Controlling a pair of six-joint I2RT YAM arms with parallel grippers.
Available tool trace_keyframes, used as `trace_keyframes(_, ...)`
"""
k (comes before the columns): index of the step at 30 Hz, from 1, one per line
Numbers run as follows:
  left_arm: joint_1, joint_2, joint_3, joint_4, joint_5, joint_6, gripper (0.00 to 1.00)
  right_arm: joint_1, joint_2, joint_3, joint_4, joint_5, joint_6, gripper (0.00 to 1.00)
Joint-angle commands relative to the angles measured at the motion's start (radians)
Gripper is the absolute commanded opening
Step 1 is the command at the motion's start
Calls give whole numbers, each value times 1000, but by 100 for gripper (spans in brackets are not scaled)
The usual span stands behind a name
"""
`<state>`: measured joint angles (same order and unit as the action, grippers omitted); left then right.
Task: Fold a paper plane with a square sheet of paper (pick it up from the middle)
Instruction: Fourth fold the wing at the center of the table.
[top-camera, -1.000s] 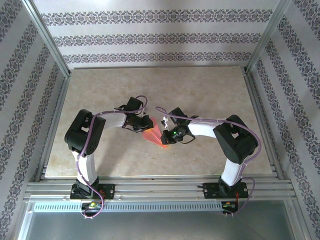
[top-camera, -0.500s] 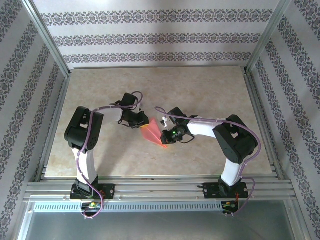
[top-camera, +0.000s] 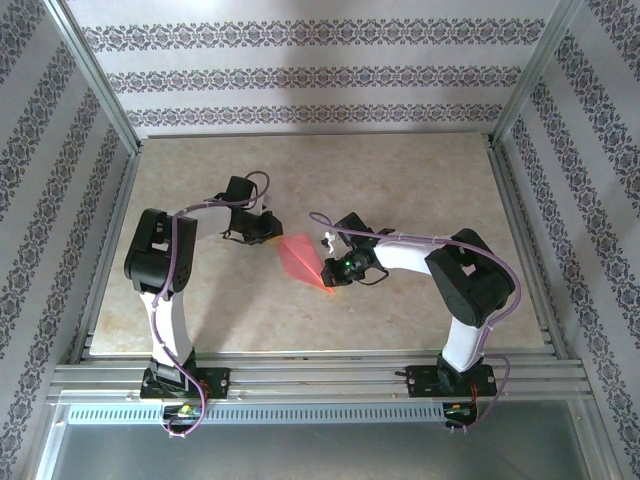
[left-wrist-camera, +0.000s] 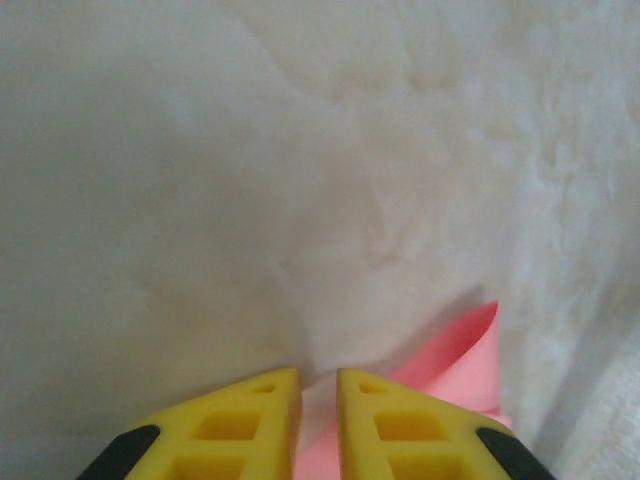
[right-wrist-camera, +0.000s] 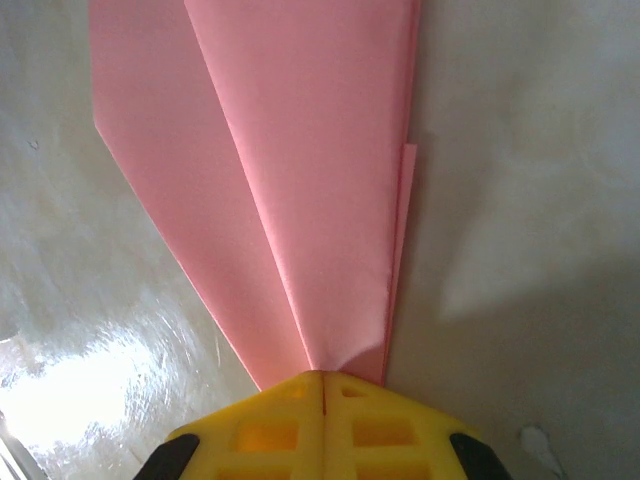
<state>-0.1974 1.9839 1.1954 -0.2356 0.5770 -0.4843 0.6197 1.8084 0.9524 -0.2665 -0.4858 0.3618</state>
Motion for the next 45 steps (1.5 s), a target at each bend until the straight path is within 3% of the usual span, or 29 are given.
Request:
trace_keyframes(1,37,-7,38,-54,-134,68,20,16,49,-37,-172,79,-19,5)
trace_keyframes(7,29,-152,5,-50,-113,5,20,15,43,-31,-175,78,-20,5)
trace_keyframes(14,-82,-323,-207,144,-26,-189,18,12,48,-24,-175,72,-15,5)
trace_keyframes(20,-172,-240,-261,319,40,-313,14,11,56,-17,-179,63,-14,5)
trace_keyframes(36,-195,-113,-247,263,-66,-269,9,-4,23,-18,-153,6,-15,5)
trace_keyframes(45,-195,-94,-261,240,-91,-248,9,-14,-121,11,-40,-88,33,10)
